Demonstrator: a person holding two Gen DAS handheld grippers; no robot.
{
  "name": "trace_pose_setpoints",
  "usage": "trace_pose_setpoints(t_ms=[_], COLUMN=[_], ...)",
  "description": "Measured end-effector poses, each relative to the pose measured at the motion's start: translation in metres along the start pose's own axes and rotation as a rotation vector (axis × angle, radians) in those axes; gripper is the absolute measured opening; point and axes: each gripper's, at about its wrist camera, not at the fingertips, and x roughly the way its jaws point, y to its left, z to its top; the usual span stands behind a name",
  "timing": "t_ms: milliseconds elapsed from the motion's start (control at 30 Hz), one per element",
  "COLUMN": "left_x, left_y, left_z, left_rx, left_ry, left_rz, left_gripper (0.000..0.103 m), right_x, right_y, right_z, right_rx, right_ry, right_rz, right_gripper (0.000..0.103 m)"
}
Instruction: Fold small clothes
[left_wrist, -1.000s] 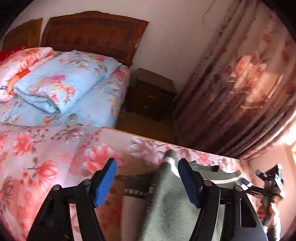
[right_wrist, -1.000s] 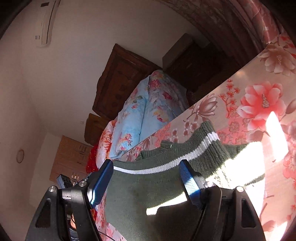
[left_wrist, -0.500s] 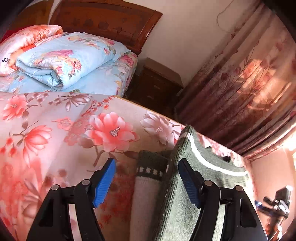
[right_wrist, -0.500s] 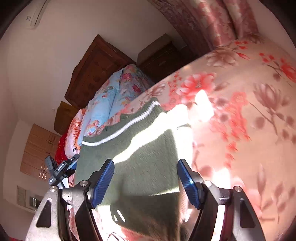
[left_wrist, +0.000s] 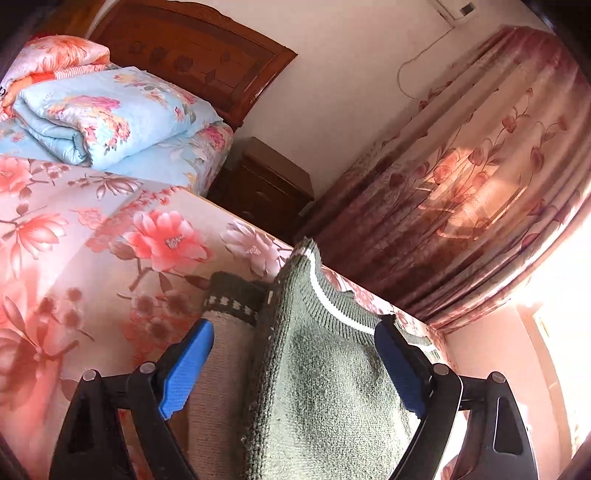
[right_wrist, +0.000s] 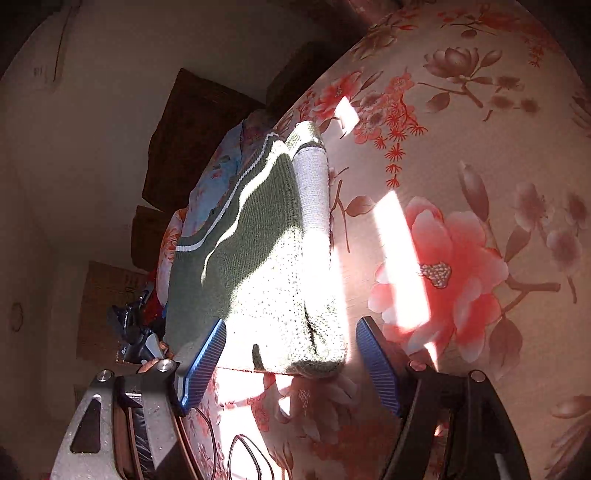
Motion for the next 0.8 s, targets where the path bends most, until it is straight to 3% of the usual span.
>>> trace_pose_setpoints(t_ms=[167, 300, 400, 533, 633, 800], left_x=[0.001, -0.031, -0.058, -0.104, -0.133, -0.154], left_y=[-0.003, -0.002, 0.002, 0.014, 0.013, -0.015], left_z=[-0.017, -0.036, -0.051, -0.062, -0.068, -0.073], left_rx=[-0.029, -0.022, 0.003, -0.036, -0.08, -0.007], left_ry=[0.071, 0.09, 0.094, 0.028, 0.01, 0.055], left_rz=[-0.011, -0.045, -0.026, 0.006, -0.056, 0.032], left_gripper=[0.103, 0.103, 0.103, 0.103, 0.103, 0.103], right_x=[0.013, 0.012, 0.006, -0.022, -0.034, -0.029], right_y=[0.008, 0.008, 0.006, 0.009, 0.002, 0.001], right_z=[0.006, -0.005, -0.018, -0.016, -0.012, -0.012], right_rx=[-0.006, 0.001, -0.003, -0.066, -0.031, -0.017], right_ry=[0.023, 0.048, 0.059, -0.089, -0.094, -0.083], right_rz=[0.005, 0.025, 0.029, -0.121, -0.054, -0.017], right_gripper=[0.08, 0.08, 0.08, 0.08, 0.08, 0.08])
